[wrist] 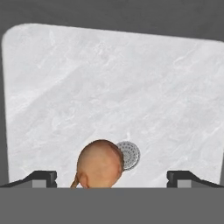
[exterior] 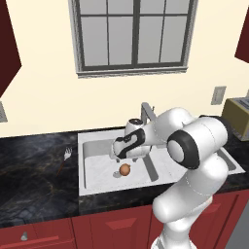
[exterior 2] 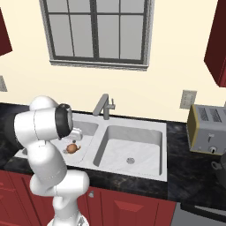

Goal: Turn on the sink faucet. Then move the onion from the counter to the sink. Turn off the sink. Move the vegetable from the sink to the pot next to the stove. Finally move the pot to the front left burner.

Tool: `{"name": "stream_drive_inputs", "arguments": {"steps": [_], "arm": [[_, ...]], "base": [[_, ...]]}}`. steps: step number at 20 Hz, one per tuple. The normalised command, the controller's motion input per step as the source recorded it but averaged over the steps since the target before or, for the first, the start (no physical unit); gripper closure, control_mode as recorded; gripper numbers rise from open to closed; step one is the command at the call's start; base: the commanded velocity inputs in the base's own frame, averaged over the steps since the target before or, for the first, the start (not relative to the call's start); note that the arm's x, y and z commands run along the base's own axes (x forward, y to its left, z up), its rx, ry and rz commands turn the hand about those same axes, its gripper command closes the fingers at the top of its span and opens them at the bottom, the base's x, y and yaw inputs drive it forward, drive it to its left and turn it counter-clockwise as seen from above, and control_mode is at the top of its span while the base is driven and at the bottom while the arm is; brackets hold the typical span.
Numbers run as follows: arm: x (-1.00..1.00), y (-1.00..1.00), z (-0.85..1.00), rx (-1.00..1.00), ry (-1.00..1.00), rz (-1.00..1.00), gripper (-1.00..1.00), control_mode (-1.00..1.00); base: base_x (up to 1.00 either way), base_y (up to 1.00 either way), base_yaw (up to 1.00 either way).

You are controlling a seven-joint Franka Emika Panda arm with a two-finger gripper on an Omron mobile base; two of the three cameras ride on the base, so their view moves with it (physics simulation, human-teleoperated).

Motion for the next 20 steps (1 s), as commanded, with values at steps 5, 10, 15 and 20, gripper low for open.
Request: {"name": "stream_drive_inputs", "arguments": {"steps": [5,10,15,20], "arm": [[0.15,-0.02,-0.19,0.0,0.0,0.0,-1.0,-1.0],[0.19,-0.05,-0.21,0.0,0.0,0.0,-1.0,-1.0],[0.02,-0.01,-0.15,0.0,0.0,0.0,-1.0,-1.0],[0.0,0.0,-0.11,0.0,0.0,0.0,-1.0,-1.0]], "base": [[0.0,0.0,0.0],[0.0,0.0,0.0],[0.0,0.0,0.0],[0.0,0.0,0.0]]}}
